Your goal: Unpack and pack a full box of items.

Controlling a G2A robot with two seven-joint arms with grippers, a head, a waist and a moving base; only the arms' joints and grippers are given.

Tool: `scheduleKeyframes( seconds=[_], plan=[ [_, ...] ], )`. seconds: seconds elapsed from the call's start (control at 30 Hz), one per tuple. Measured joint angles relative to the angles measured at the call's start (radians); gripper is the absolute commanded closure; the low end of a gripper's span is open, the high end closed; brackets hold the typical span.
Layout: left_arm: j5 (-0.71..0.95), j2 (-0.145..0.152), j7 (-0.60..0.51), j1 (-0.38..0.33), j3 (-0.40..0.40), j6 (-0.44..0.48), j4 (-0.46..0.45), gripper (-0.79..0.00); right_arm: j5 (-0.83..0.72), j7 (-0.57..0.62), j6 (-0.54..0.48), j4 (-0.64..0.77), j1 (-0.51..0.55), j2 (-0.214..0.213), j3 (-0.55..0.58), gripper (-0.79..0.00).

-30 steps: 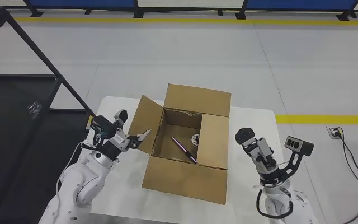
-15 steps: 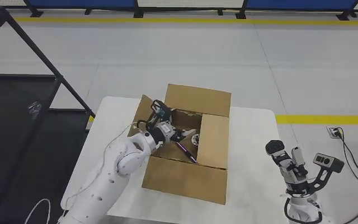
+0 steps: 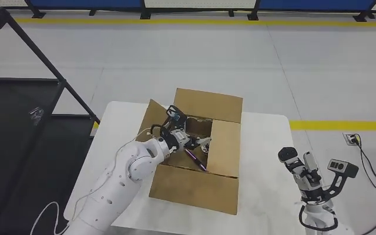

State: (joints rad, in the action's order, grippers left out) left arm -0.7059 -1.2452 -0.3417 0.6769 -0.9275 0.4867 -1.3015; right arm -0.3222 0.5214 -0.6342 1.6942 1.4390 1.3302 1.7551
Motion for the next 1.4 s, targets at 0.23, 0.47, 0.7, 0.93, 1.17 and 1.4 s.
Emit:
scheduleKeyframes(
  seconds=[0.23, 0.47, 0.7, 0.93, 1.17, 1.4],
  plan=[
    [0.266, -0.038, -0.204, -0.049, 0.077, -0.052, 0.072, -0.785, -0.009, 0.006, 0.037, -0.001, -0.024, -0.008, 0.009, -0.785],
    [0.478, -0.082, -0.351, -0.118, 0.138, -0.103, 0.208, -0.785, -0.048, 0.038, 0.038, -0.048, -0.034, -0.018, 0.034, -0.785],
    [0.623, -0.130, -0.428, -0.182, 0.190, -0.078, 0.354, -0.785, -0.073, 0.053, 0.028, -0.061, -0.020, -0.026, 0.056, -0.785],
    [0.724, -0.159, -0.466, -0.224, 0.194, 0.024, 0.424, -0.785, -0.082, 0.050, 0.026, -0.060, -0.008, -0.031, 0.062, -0.785],
    [0.768, -0.161, -0.510, -0.249, 0.167, 0.081, 0.404, -0.785, -0.078, 0.042, 0.029, -0.066, -0.018, -0.035, 0.048, -0.785],
    [0.727, -0.177, -0.454, -0.259, 0.185, 0.166, 0.331, -0.785, -0.110, 0.015, 0.010, -0.076, -0.028, -0.037, 0.050, -0.785]
  ],
)
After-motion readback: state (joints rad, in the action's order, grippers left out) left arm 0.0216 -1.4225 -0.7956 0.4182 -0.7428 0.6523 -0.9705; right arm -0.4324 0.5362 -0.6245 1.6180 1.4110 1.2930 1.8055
